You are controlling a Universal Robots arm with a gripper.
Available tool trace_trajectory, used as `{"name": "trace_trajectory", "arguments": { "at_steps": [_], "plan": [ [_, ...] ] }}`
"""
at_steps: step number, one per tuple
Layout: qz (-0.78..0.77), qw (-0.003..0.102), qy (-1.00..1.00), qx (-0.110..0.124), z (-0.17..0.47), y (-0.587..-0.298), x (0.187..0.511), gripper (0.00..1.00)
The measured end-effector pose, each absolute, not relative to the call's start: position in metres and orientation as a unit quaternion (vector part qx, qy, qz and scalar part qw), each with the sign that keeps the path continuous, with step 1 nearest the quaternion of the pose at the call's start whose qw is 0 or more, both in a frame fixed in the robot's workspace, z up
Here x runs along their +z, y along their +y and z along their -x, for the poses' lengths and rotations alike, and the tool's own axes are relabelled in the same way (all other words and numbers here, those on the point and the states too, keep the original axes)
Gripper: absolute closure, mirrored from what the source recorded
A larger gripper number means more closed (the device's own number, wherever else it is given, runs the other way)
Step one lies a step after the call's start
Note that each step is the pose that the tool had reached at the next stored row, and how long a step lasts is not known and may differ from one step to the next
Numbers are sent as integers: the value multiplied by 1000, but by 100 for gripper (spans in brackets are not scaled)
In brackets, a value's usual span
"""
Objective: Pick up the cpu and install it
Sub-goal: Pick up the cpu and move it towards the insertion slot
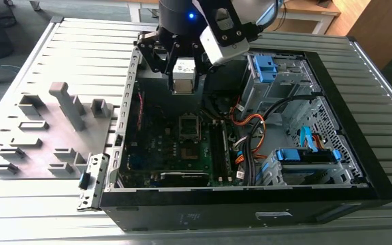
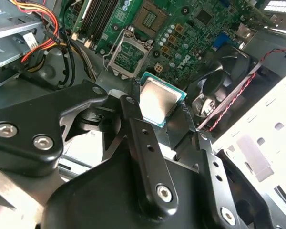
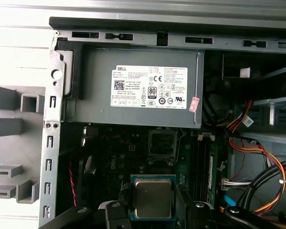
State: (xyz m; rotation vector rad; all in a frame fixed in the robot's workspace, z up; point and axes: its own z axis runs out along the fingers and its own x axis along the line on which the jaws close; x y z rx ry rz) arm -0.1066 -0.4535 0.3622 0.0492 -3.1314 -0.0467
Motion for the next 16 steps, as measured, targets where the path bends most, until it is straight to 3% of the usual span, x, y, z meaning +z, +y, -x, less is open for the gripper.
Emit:
{"name": "trace_trajectory", "arguments": {
  "at_steps": [16],
  "plan": [
    [-16,5,-1000,-15,107,-459,347,53]
  ]
}}
